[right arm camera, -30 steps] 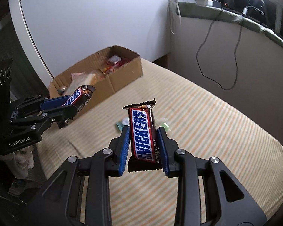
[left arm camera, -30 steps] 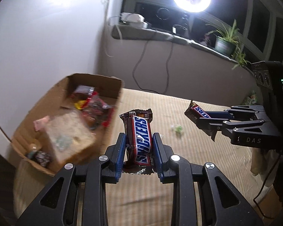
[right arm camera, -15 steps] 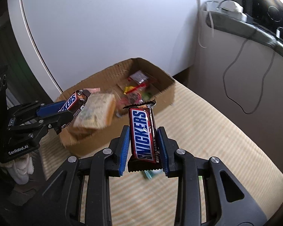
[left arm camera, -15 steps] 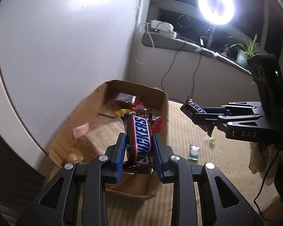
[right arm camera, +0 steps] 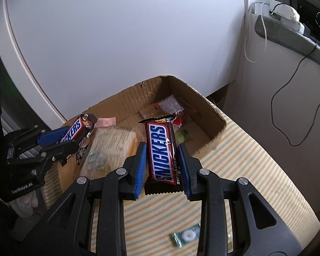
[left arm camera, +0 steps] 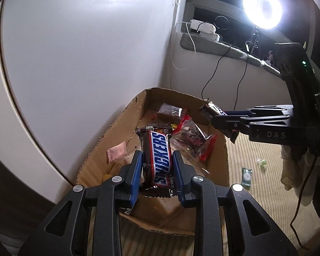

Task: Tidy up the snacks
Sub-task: 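Carry the Snickers bar in the left gripper while the right gripper carries its Snickers to the box, then open the left gripper over the box while the right gripper releases its Snickers bar there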

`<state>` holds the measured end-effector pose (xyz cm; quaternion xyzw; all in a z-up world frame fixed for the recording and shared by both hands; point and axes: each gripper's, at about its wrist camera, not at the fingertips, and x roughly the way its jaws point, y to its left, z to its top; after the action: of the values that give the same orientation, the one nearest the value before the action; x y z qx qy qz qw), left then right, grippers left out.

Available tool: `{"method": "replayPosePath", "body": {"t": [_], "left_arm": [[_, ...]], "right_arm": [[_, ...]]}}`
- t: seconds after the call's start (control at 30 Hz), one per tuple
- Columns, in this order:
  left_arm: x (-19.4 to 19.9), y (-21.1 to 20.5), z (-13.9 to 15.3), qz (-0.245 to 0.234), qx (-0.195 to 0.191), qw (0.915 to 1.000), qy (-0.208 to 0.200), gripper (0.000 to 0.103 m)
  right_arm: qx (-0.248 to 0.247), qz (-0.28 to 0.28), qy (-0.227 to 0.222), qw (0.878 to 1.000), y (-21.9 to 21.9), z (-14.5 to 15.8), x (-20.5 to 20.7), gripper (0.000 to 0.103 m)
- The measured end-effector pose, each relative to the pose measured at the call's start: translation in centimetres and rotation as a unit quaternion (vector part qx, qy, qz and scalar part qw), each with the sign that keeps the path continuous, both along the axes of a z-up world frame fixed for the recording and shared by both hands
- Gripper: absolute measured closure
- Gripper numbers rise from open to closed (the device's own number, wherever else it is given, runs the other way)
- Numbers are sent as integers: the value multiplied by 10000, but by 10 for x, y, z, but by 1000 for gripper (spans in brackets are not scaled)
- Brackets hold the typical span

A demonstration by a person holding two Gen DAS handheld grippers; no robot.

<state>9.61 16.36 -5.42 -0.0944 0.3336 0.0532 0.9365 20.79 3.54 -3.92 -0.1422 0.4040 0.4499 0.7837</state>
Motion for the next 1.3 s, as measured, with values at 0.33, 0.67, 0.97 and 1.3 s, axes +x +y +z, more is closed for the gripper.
{"method": "replayPosePath", "body": {"t": [0.33, 0.67, 0.97, 1.3], "left_arm": [[9, 7, -3, 26, 12, 10000, 12, 76], [10, 8, -4, 52, 4, 10000, 47, 76], [10, 8, -2, 89, 33, 9999, 35, 75], [4, 3, 5, 123, 110, 9998, -53, 57]], "right_arm": [[-50, 33, 74, 10000, 23, -9, 17, 73], [-121, 101, 123, 9998, 35, -17, 22, 73], [-76, 44, 42, 10000, 35, -11, 23, 71], [33, -94, -211, 9997, 23, 3, 17, 27]]}}
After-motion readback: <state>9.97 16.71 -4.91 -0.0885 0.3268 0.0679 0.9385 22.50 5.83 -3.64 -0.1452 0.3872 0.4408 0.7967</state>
